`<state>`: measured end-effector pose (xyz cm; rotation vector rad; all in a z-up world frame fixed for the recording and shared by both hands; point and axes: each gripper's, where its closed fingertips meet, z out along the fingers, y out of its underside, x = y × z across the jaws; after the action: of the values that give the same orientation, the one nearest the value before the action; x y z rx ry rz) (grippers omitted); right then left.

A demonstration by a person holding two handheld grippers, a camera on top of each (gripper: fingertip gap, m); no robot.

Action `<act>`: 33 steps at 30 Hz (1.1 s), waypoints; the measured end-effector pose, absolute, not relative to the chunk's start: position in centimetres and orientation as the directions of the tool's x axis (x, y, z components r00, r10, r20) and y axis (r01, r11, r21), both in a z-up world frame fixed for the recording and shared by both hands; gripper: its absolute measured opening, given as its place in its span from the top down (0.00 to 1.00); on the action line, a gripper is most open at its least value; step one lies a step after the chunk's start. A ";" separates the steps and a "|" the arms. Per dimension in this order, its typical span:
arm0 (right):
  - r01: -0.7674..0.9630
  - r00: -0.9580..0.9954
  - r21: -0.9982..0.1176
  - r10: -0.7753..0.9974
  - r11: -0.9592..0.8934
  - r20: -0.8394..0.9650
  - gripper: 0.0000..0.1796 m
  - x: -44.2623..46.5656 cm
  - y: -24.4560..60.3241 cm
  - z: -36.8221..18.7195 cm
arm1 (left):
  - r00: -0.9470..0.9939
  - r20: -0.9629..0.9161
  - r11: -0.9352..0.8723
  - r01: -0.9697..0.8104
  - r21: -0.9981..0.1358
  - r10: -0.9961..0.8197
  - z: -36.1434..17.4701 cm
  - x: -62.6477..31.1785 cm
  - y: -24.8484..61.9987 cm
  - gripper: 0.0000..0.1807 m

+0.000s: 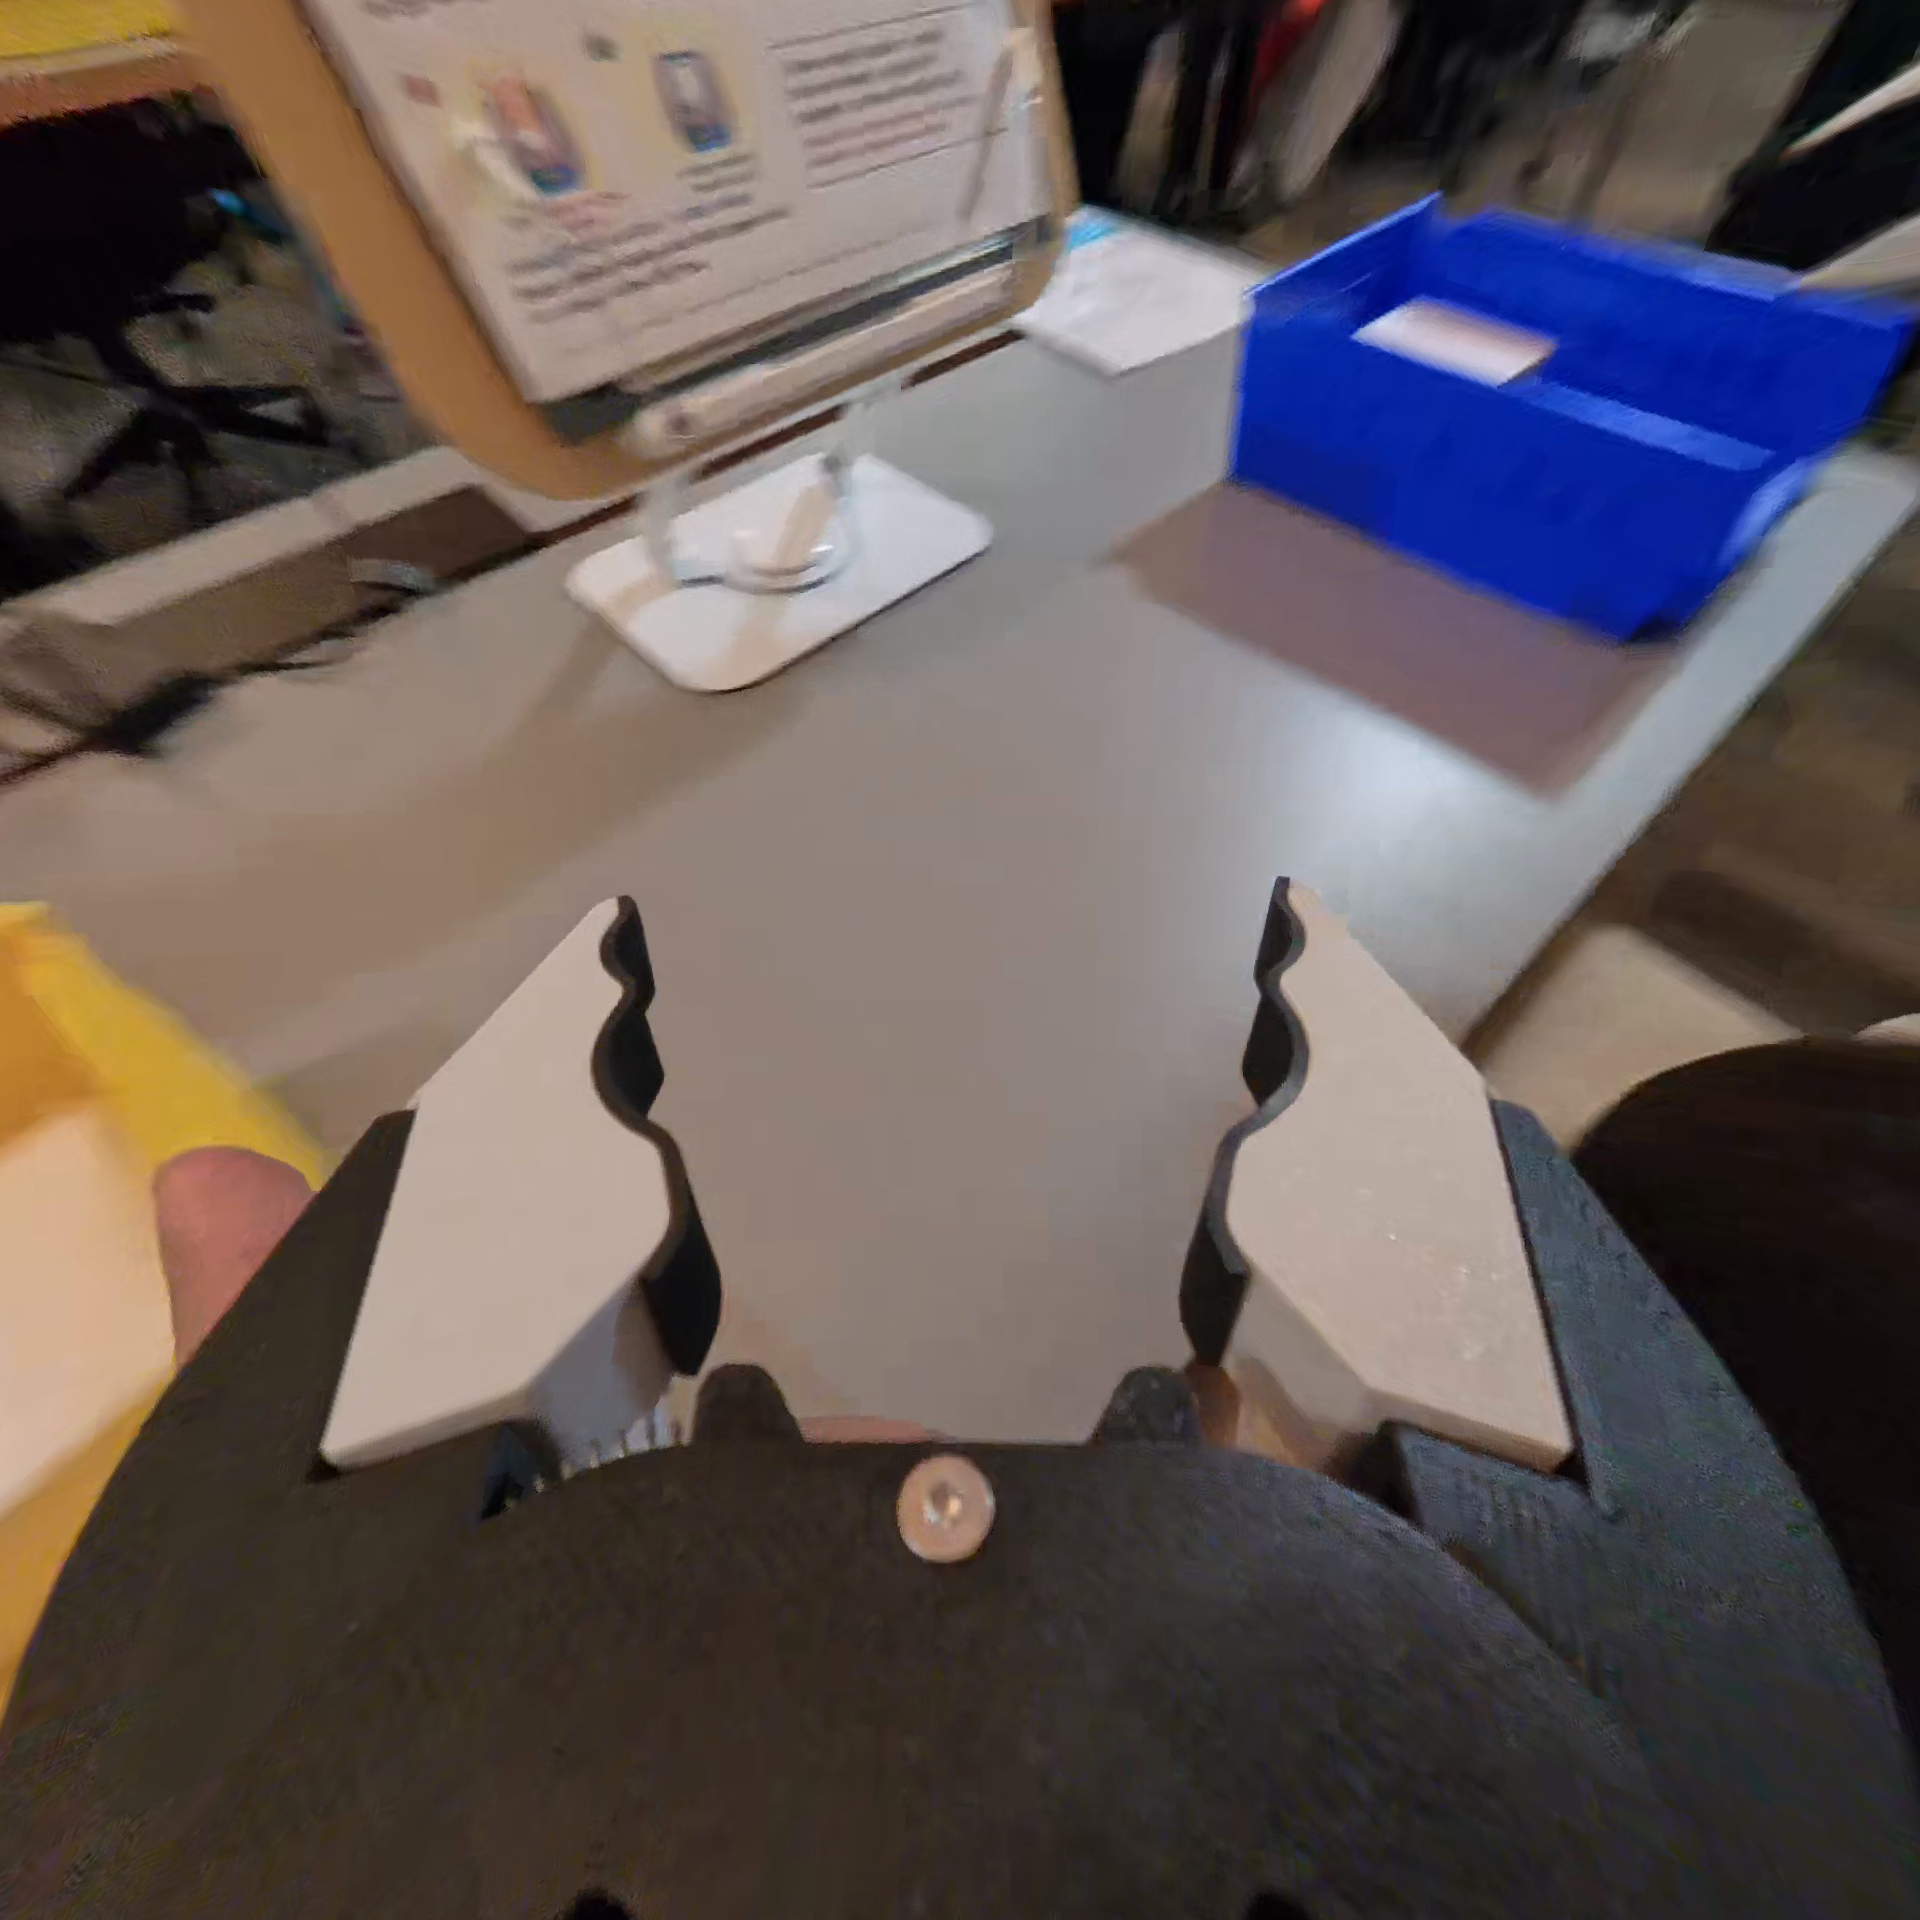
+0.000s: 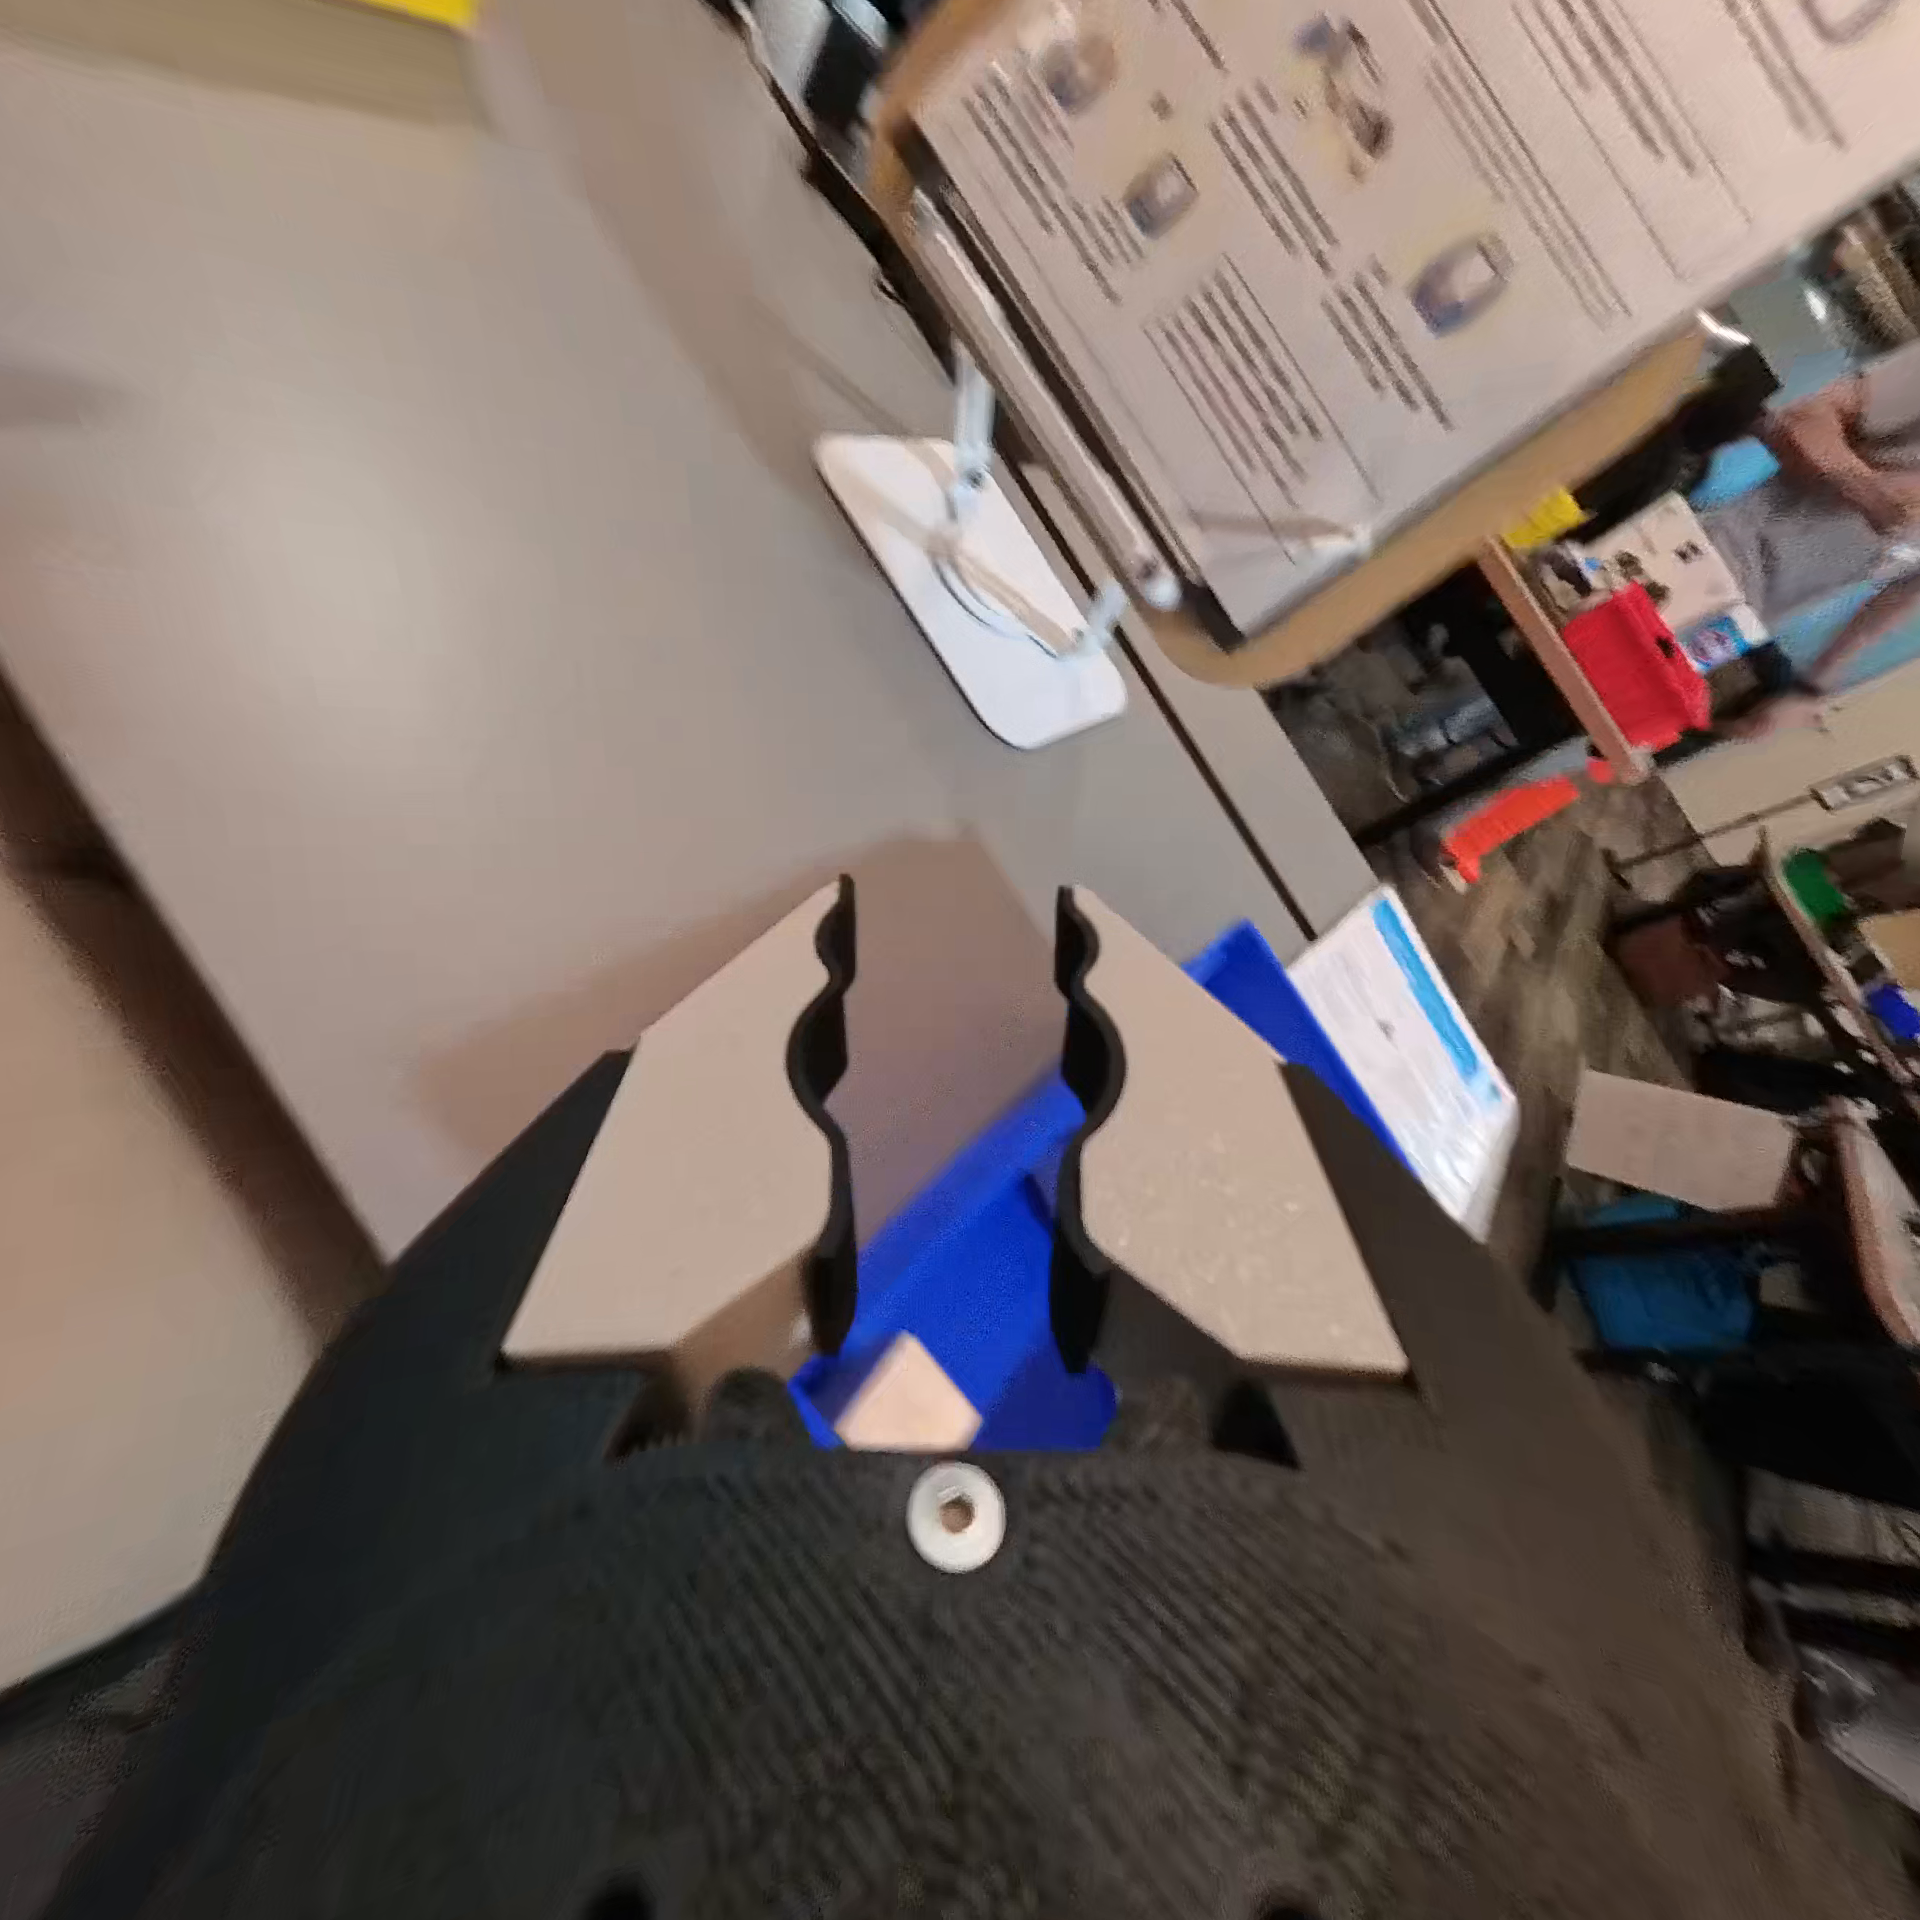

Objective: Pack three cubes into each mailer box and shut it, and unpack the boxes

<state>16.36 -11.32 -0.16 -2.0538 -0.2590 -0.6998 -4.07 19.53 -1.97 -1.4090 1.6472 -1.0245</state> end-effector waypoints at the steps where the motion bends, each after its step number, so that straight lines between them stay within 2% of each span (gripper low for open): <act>1: 0.443 0.827 -0.717 -0.064 -0.538 0.559 0.79 14.3 -10.4 -0.2 | -0.107 -0.093 0.131 -0.433 -0.892 -0.990 -1.2 -5.0 22.3 0.38; 4: 0.508 0.807 -0.679 0.017 -0.530 0.590 0.80 8.9 -7.7 -1.2 | -0.069 -0.226 0.225 -0.555 -0.801 -0.972 -1.0 -7.1 31.1 0.37; 7: 0.561 0.778 -0.603 0.114 -0.568 0.617 0.80 5.1 -4.9 -3.9 | -0.088 -0.299 0.263 -0.740 -0.618 -0.950 -4.4 -8.3 39.8 0.31; 11: 0.572 0.800 -0.606 0.215 -0.552 0.560 0.81 1.6 -1.8 -6.6 | -0.175 -0.278 0.270 -0.895 -0.355 -0.945 -9.9 -8.6 46.0 0.24; 14: 0.545 0.825 -0.619 0.230 -0.565 0.517 0.81 1.7 -0.5 -8.0 | -0.261 -0.208 0.299 -0.938 -0.178 -0.943 -14.1 -8.4 47.3 0.22; 17: 0.482 0.866 -0.644 0.210 -0.594 0.454 0.83 2.9 -0.2 -9.4 | -0.347 -0.234 0.364 -0.931 -0.033 -0.908 -16.9 -7.8 48.7 0.21; 19: 0.434 0.894 -0.673 0.196 -0.600 0.402 0.85 3.5 -0.2 -10.1 | -0.405 -0.216 0.408 -0.912 0.034 -0.888 -18.1 -7.6 49.0 0.16; 22: 0.398 0.913 -0.694 0.179 -0.601 0.368 0.86 4.0 -0.2 -10.9 | -0.434 -0.170 0.438 -0.899 0.015 -0.885 -18.5 -6.8 48.1 0.19; 28: 0.420 0.904 -0.694 0.199 -0.584 0.379 0.87 3.6 -0.1 -11.3 | -0.490 -0.156 0.489 -0.871 0.048 -0.858 -18.3 -7.4 47.1 0.21; 33: 0.462 0.883 -0.688 0.214 -0.560 0.419 0.88 2.9 -0.2 -10.3 | -0.470 -0.217 0.472 -0.880 0.045 -0.856 -16.4 -8.0 47.2 0.23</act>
<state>2.87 -0.15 -10.34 -2.1761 -0.4847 -0.3627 -7.97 47.16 -16.41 -1.5178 2.5508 0.2252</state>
